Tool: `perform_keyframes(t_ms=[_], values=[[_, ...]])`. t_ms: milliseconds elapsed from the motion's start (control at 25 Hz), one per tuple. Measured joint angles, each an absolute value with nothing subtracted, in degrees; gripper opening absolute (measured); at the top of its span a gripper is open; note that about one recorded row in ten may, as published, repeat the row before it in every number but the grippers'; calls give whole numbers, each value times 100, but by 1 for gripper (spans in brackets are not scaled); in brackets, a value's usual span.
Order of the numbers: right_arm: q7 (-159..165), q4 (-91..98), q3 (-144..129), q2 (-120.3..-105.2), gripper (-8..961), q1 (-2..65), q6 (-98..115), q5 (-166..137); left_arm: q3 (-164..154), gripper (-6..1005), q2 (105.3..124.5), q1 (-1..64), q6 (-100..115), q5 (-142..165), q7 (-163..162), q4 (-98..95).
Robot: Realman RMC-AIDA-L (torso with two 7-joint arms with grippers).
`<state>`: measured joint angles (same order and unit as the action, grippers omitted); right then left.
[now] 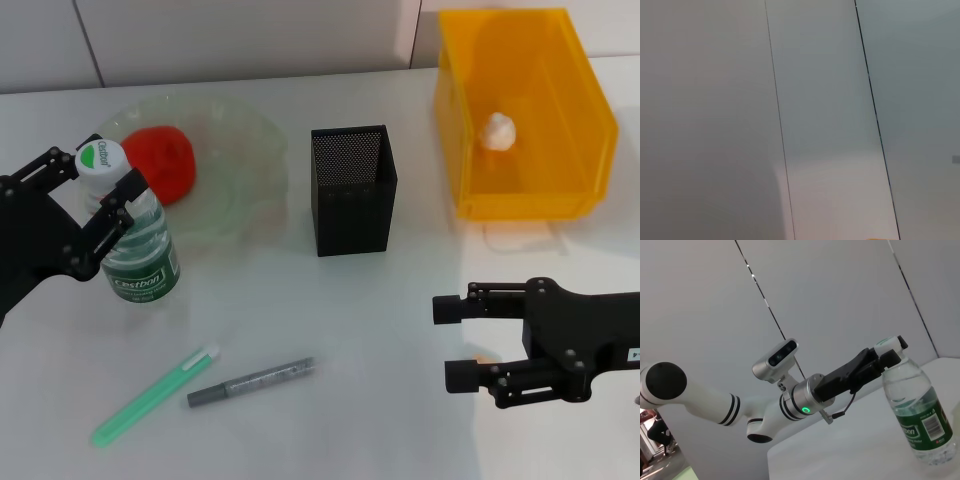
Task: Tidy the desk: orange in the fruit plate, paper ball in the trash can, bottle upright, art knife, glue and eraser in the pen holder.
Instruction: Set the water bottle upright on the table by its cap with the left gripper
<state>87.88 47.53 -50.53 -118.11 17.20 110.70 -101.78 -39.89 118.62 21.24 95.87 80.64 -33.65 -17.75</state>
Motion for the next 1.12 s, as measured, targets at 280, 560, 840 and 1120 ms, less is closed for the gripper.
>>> perform_keyframes(t_ms=[280,560,840,1120], values=[[8788,4753,-5054,-11816,782,1732,11034,-10178,-4021,593,11861,2127,9459,8064,-3357,-1720],[8788,4755,-5096,-11816,782,1759,11011,-10178,-3997,604,11869,2118,9332,8064,-3185,-1515],[8789,4755,-5072,-11816,781,1777,11011,-10237,-3969,616,11872,2051,9230,8043,-3148,-1416],[8789,4755,-5097,-11815,781,1797,11011,-10254,-3966,627,11874,2050,9218,8033,-3019,-1354]])
